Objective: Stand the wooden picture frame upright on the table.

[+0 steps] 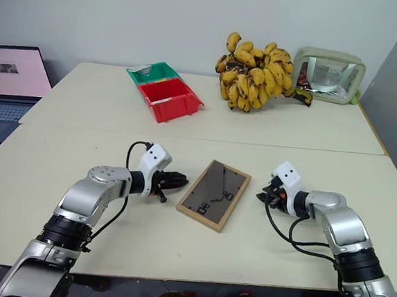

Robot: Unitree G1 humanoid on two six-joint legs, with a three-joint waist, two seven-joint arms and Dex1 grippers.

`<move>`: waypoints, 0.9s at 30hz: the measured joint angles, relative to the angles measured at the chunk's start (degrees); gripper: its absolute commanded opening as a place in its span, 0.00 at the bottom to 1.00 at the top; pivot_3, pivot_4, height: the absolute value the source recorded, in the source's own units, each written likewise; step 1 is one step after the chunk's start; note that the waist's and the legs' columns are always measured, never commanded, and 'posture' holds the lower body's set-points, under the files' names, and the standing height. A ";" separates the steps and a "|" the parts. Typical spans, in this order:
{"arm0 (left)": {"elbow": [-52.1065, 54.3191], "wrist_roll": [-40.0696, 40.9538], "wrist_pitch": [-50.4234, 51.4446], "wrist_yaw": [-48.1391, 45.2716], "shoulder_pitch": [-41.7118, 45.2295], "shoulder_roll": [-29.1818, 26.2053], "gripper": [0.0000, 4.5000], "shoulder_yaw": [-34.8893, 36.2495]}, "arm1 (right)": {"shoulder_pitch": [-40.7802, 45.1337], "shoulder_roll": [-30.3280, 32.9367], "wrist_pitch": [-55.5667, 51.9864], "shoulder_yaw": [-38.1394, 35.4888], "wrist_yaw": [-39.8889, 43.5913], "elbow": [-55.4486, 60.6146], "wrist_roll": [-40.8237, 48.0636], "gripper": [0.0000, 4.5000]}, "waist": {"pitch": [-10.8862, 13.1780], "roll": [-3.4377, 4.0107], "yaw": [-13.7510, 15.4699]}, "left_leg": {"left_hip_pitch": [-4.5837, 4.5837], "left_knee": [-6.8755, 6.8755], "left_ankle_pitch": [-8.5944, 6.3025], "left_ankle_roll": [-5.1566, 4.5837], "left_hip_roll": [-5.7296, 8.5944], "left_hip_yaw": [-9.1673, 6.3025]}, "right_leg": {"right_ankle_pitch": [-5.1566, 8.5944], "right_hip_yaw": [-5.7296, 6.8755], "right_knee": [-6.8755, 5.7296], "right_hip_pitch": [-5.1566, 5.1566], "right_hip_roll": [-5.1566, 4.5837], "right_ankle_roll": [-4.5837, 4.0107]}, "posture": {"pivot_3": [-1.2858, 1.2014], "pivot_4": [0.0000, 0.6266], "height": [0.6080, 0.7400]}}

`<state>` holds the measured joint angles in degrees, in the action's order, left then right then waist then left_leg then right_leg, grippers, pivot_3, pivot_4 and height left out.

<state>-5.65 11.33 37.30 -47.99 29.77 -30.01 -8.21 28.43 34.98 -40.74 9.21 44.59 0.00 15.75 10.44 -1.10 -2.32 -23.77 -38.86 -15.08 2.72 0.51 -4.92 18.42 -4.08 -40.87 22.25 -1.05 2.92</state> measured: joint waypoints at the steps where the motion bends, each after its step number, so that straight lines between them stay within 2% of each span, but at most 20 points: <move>1: 1.37 0.15 0.99 0.00 -0.86 0.12 0.00 -0.44 | 0.42 -0.49 -0.16 0.00 -0.17 0.00 0.00 0.08 | 0.00 0.00 0.00 | 0.00 0.00 0.00 0.00 0.00 -0.01 | 0.00 0.01 0.01 0.00 0.00 0.00 | 0.52 0.24 1.00; 3: 4.92 0.27 2.88 0.02 -2.22 0.09 0.00 -0.99 | 1.33 -2.35 -0.76 0.22 -0.83 -0.01 -0.03 0.01 | 0.00 0.00 -0.06 | 0.00 0.00 0.00 0.00 -0.01 -0.02 | 0.00 0.00 0.00 0.00 0.01 0.00 | 0.52 0.24 1.00; 8: 12.56 1.81 9.06 0.20 -4.69 -0.06 0.00 -1.57 | 2.85 -5.29 -2.43 1.69 -2.31 0.04 -1.21 0.01 | 0.00 0.00 -0.05 | -0.01 0.00 0.00 0.00 0.01 -0.02 | 0.00 0.01 0.02 -0.01 0.01 0.00 | 0.52 0.24 1.00; 14: 22.05 4.89 16.21 0.40 -7.70 -1.25 0.00 -1.54 | 2.99 -5.89 -3.75 2.22 -2.36 0.94 -1.55 0.01 | 0.00 0.00 -0.04 | 0.00 0.00 0.00 0.00 0.02 -0.04 | 0.00 0.01 0.01 -0.01 0.00 0.00 | 0.52 0.24 1.00; 21: 25.58 6.62 18.70 2.56 -9.91 -2.47 0.00 -0.90 | -0.40 -3.34 -4.76 3.49 -0.41 5.48 -1.52 0.01 | 0.00 0.00 0.00 | 0.01 0.00 0.00 0.00 0.01 -0.06 | 0.00 0.02 0.02 -0.04 0.00 0.00 | 0.52 0.24 1.00; 27: 22.36 7.64 21.20 6.15 -9.26 -1.28 0.00 2.88 | -3.76 2.89 -2.36 3.48 3.33 6.60 -1.48 0.01 | 0.00 0.00 0.36 | 0.04 0.00 0.00 0.00 0.03 -0.06 | 0.00 0.04 0.06 -0.10 0.00 0.00 | 0.52 0.24 1.00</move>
<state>16.71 18.97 58.50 -41.84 20.51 -31.29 -5.32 24.67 37.87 -43.10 12.70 47.92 6.60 14.27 10.43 -1.09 -1.96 -23.73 -38.86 -15.09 2.72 0.54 -4.98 18.42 -4.03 -40.80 22.14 -1.05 2.92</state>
